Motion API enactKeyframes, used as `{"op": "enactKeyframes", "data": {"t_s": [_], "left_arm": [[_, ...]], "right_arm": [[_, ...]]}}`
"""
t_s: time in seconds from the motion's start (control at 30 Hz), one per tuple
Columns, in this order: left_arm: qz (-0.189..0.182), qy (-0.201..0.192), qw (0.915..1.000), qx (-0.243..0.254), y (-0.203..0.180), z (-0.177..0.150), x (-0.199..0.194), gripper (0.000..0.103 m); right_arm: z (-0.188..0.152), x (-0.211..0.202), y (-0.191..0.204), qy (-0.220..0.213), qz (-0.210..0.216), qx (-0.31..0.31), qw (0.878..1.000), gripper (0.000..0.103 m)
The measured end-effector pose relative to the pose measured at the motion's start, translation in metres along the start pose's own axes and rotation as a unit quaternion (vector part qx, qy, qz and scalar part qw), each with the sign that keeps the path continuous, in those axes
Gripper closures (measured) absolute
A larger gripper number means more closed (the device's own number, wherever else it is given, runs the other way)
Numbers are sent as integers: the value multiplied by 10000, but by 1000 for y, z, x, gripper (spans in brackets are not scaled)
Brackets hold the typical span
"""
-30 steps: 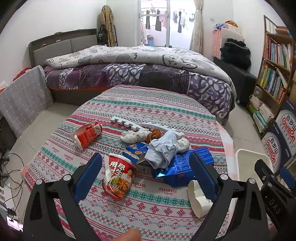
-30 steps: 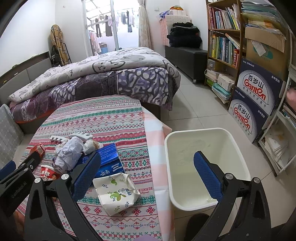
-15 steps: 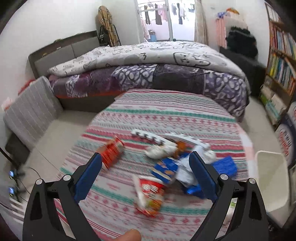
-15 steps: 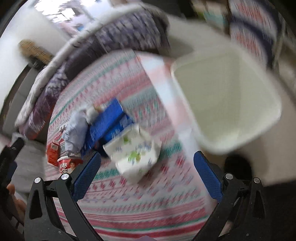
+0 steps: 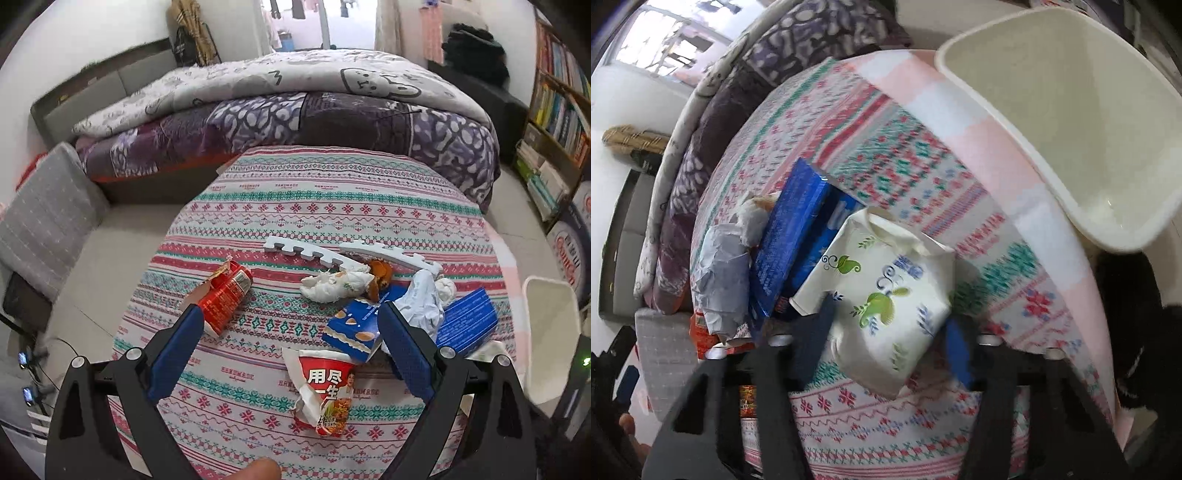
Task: Collect trash
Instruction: 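Grasp the white green-printed paper bag with the right gripper while the left grasps crumpled white plastic, then carry both items over the white bin and open both grippers to drop them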
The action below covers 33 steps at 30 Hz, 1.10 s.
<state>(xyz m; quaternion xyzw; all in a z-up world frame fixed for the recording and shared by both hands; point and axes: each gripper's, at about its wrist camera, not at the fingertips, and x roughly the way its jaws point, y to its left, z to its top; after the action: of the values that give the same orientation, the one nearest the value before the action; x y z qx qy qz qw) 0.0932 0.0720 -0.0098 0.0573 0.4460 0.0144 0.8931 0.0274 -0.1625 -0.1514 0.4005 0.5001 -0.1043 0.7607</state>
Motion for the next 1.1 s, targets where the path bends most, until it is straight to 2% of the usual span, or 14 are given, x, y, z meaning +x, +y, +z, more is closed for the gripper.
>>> {"op": "enactKeyframes", "data": {"t_s": [0.1, 0.17, 0.23, 0.33, 0.5, 0.6, 0.7, 0.87, 0.93, 1.1], "left_arm": [[-178, 201, 9995, -145, 6, 4, 9, 11], [-353, 447, 9980, -278, 7, 5, 21, 11], [-630, 728, 9945, -411, 4, 5, 32, 11], [-861, 848, 9919, -395, -11, 5, 37, 11], [-884, 835, 9926, 74, -50, 6, 42, 11], [-767, 860, 9925, 405, -76, 5, 52, 11], [-632, 904, 9920, 616, -90, 5, 63, 12], [-521, 1184, 9877, 878, -105, 0, 91, 27], [-506, 1332, 9853, 945, -108, -3, 99, 44], [-748, 1328, 9859, 697, -102, -2, 93, 50]], "right_arm": [[5, -16, 10, -166, -5, -367, 9992, 81], [12, -26, 17, -313, -70, -653, 9973, 84], [17, -41, 23, -482, -123, -1019, 9935, 84], [27, -60, 33, -686, -253, -1482, 9862, 84], [56, -82, 52, -1097, -575, -2233, 9668, 84], [70, -93, 57, -1390, -740, -2621, 9521, 84], [79, -94, 54, -1531, -818, -2754, 9455, 84], [92, -90, 43, -1452, -791, -2589, 9516, 84], [95, -90, 40, -1456, -819, -2590, 9513, 84], [101, -97, 30, -1429, -747, -2460, 9557, 84]]}}
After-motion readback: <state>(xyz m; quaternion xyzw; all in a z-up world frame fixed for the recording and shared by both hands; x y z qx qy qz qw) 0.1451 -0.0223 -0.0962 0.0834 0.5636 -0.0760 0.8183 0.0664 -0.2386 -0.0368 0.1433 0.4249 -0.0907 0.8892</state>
